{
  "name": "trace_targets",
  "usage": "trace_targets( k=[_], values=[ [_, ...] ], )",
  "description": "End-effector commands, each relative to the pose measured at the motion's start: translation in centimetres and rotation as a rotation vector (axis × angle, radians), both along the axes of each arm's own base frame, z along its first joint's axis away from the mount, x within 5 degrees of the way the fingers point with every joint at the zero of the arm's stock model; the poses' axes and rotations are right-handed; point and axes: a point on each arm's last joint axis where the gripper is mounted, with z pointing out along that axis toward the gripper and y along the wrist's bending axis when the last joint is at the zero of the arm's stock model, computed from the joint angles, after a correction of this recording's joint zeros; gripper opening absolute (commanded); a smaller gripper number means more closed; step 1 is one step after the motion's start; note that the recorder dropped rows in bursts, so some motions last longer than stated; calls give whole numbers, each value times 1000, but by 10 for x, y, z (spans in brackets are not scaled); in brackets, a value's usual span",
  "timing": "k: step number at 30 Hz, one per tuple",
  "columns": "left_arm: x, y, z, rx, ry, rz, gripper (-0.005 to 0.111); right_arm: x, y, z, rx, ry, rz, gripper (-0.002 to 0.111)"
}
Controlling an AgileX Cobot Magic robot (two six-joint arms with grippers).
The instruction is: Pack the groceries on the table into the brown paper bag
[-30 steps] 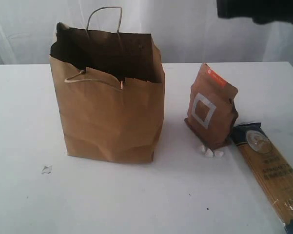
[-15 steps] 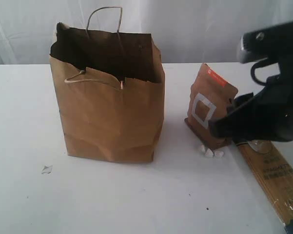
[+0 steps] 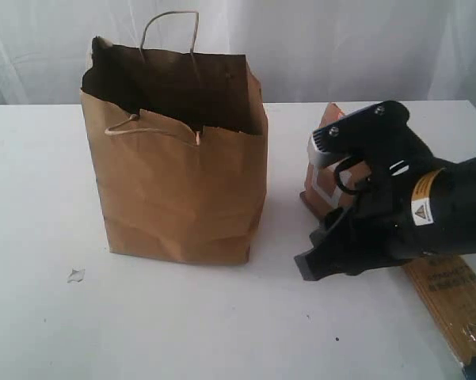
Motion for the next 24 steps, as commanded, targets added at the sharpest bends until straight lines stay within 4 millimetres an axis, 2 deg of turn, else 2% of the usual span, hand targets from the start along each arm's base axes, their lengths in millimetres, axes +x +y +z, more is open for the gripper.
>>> trace_targets(
  k=[1, 7, 16, 24],
  values=[
    [0, 0, 0, -8, -3, 1, 0, 13, 2, -9, 30, -12, 50, 42],
    [0, 0, 0, -8, -3, 1, 0, 32, -2, -27, 45, 27, -17, 42],
    [0, 0, 0, -8, -3, 1, 0, 47, 1, -61, -5, 126, -66, 42],
    [0, 0, 0, -8, -3, 1, 0, 63, -10, -95, -34, 236, -190, 42]
  ],
)
